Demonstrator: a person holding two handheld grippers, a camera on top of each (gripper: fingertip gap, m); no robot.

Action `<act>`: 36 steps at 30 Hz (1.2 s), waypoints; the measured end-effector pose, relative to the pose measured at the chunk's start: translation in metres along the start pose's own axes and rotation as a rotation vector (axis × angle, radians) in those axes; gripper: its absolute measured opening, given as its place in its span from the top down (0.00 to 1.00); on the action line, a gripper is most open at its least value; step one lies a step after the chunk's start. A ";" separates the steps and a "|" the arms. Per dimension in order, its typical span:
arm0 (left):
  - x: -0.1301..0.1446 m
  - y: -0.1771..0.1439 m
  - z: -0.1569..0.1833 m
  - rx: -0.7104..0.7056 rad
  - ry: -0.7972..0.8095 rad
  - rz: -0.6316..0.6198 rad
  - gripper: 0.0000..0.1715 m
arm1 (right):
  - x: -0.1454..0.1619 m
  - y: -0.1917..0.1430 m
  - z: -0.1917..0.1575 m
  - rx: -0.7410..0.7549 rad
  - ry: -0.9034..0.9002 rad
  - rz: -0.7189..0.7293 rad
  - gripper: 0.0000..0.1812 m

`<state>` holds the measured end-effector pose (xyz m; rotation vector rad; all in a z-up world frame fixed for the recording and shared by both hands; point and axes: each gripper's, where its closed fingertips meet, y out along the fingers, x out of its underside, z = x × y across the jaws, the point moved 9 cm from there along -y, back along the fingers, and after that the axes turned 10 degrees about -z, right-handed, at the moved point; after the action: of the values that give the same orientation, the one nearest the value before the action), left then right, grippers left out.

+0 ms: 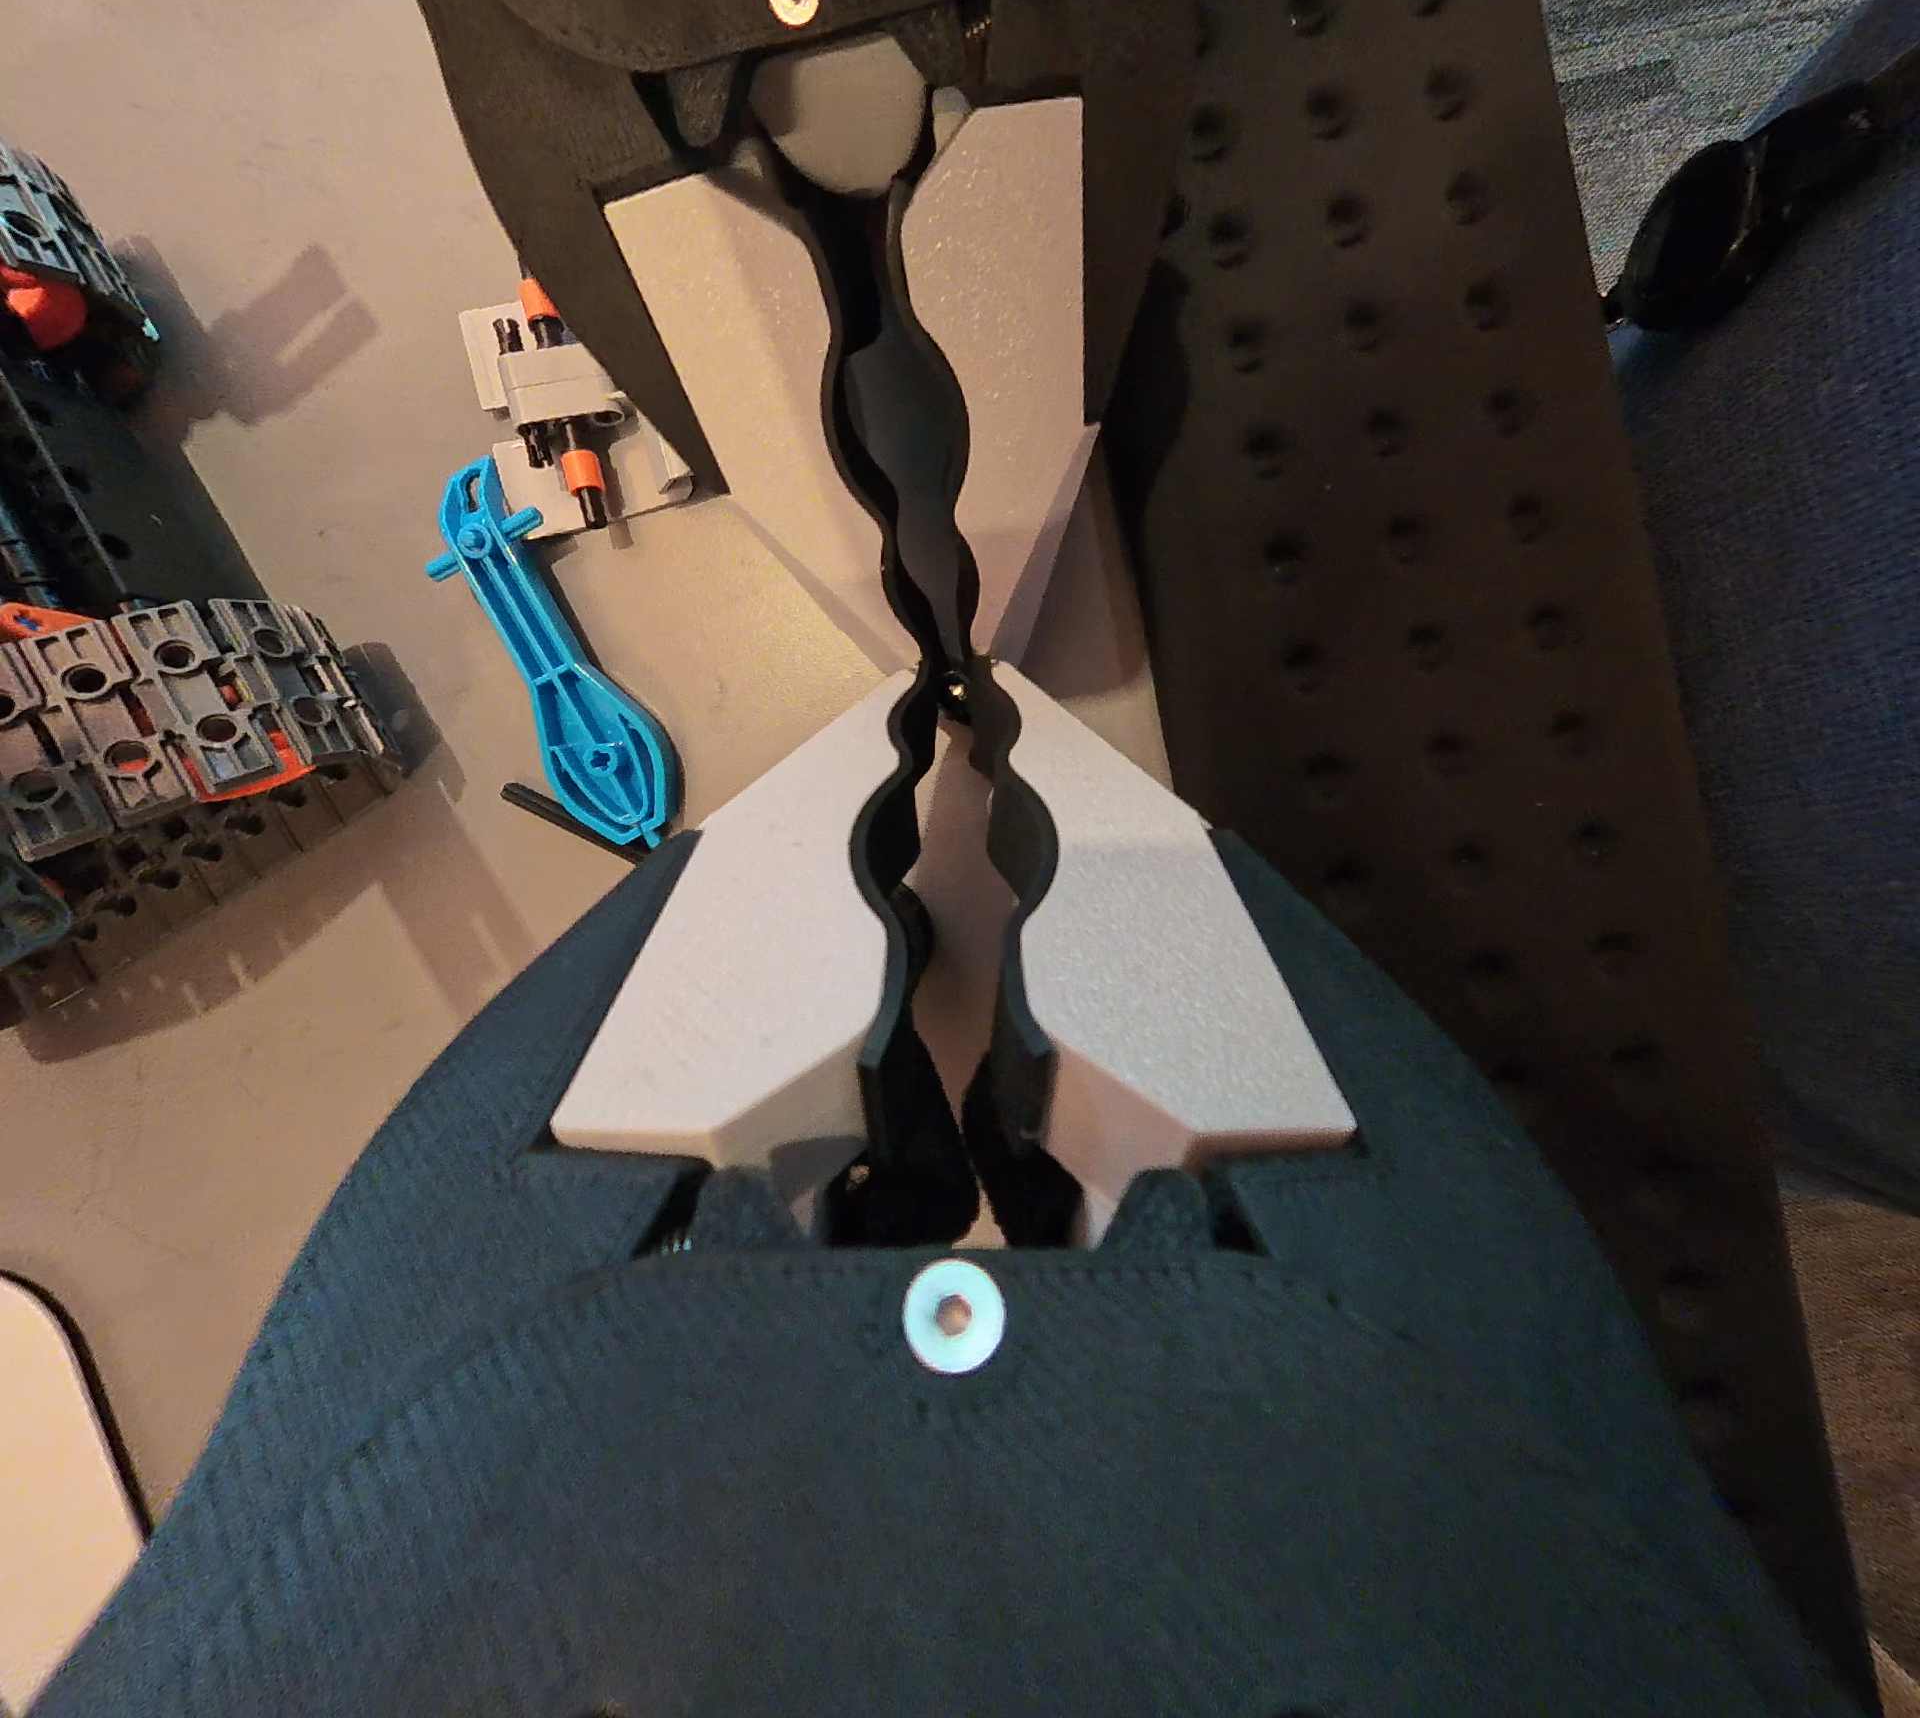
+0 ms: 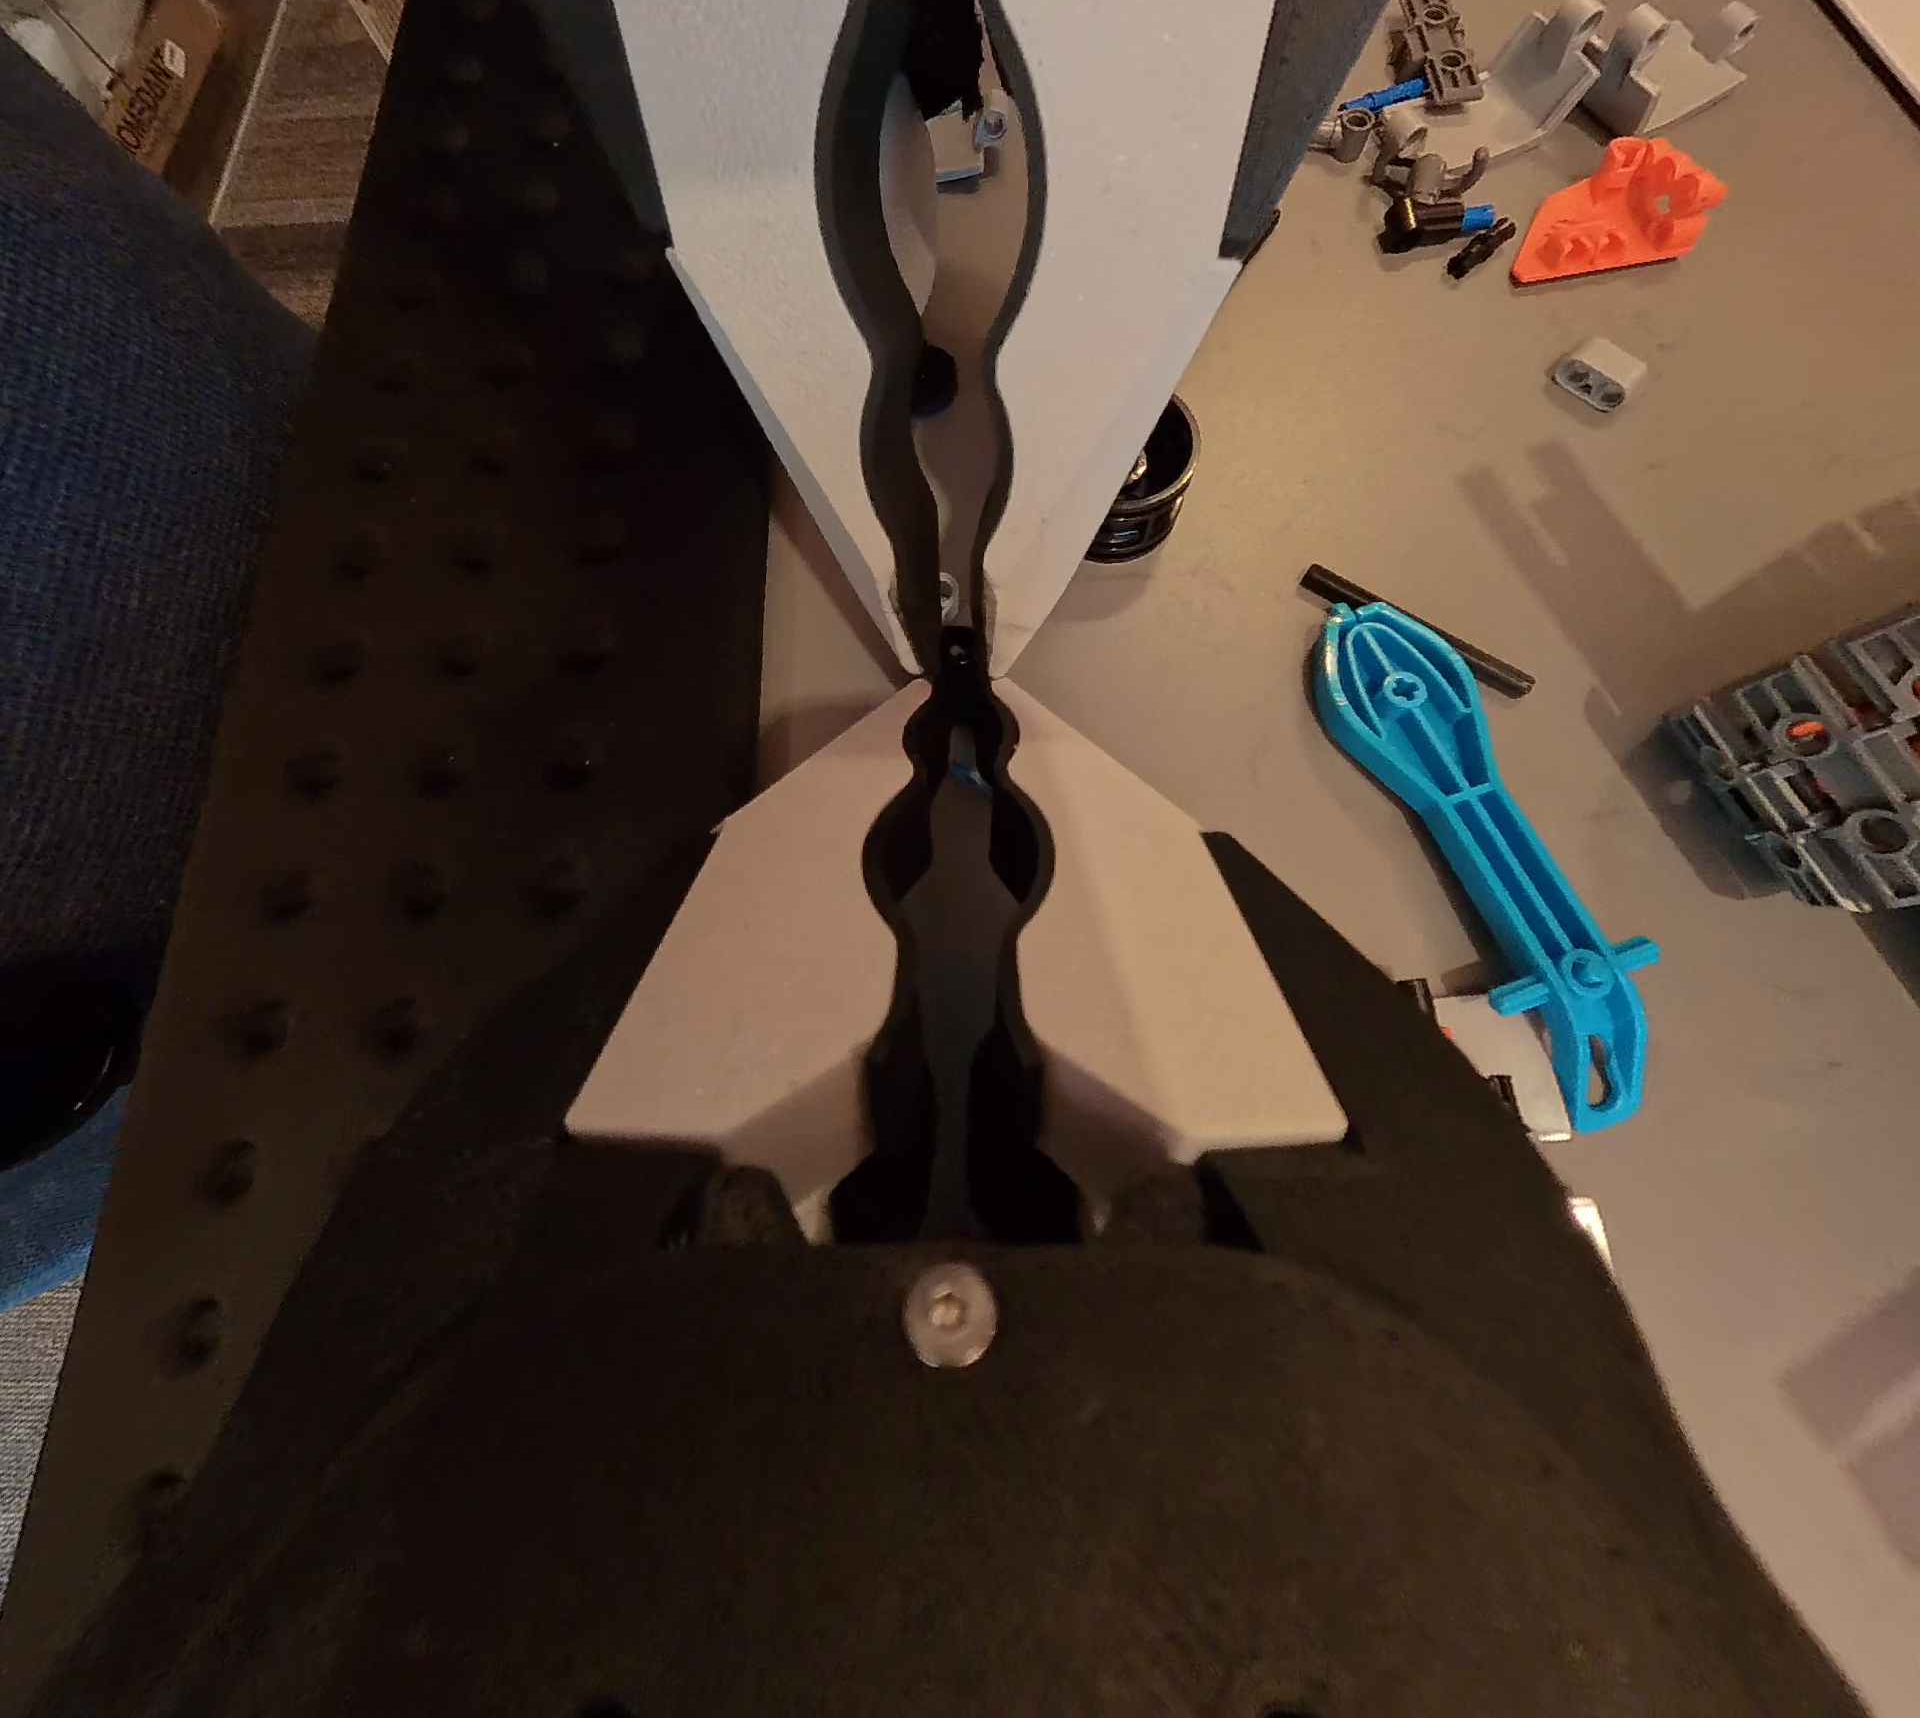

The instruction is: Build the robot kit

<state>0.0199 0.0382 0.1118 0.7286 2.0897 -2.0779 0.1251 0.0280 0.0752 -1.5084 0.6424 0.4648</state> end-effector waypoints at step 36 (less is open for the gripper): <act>-0.027 0.003 0.005 -0.025 0.213 -0.256 0.99 | 0.005 -0.003 -0.004 -0.020 -0.003 -0.014 0.97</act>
<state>0.0439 0.0266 0.1193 0.7439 2.4349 -2.1798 0.1308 0.0233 0.0746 -1.5297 0.6265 0.4640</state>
